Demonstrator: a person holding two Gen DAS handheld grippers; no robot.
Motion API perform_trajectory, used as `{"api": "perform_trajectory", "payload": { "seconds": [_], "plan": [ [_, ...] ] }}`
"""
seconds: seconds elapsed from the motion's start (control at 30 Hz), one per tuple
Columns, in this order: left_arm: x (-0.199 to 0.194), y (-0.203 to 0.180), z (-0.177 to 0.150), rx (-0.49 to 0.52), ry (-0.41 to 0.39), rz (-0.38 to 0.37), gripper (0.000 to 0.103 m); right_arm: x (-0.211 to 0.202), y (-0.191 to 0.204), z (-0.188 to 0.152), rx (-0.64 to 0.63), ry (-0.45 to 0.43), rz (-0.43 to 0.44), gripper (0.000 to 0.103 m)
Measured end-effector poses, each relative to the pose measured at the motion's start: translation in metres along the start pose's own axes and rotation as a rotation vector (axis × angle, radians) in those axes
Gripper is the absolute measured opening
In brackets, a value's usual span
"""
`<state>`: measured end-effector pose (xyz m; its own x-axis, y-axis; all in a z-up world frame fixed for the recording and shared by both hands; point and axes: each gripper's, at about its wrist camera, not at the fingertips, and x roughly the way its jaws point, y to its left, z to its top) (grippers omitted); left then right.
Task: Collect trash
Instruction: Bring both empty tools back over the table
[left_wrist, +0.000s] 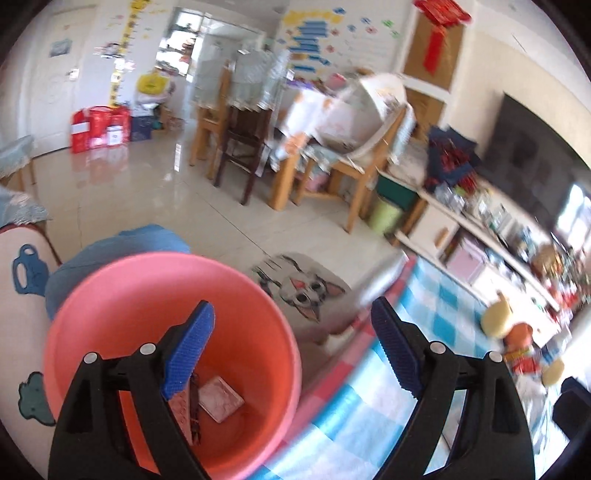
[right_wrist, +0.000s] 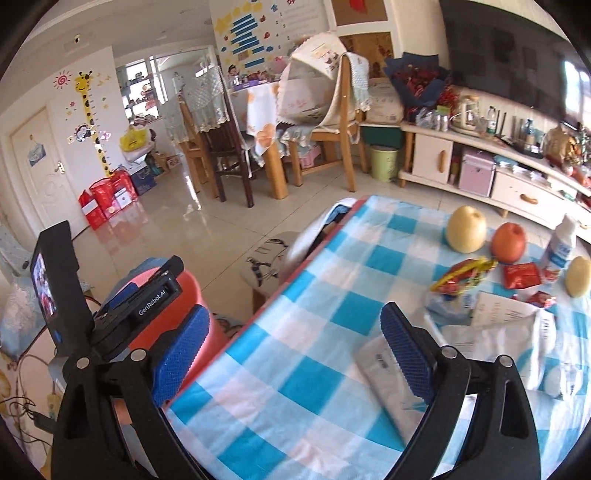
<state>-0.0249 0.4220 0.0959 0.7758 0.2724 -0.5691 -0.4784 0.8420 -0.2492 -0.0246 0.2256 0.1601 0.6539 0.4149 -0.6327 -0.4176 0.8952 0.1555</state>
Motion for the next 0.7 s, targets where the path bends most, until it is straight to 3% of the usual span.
{"api": "perform_trajectory", "payload": {
  "seconds": [0.1,0.2,0.7],
  "plan": [
    [0.003,-0.012,-0.001,0.031,0.078,-0.032,0.087,-0.013,-0.012,-0.004,0.008,-0.012,-0.022,0.093],
    [0.004,-0.019,-0.006,0.023,0.107,-0.093,0.087,-0.022,-0.024,-0.006,0.025,-0.021,-0.034,0.094],
    [-0.005,-0.079,-0.029,0.222,0.071,-0.164,0.087,-0.057,-0.082,-0.016,0.099,-0.072,-0.108,0.094]
  ]
}}
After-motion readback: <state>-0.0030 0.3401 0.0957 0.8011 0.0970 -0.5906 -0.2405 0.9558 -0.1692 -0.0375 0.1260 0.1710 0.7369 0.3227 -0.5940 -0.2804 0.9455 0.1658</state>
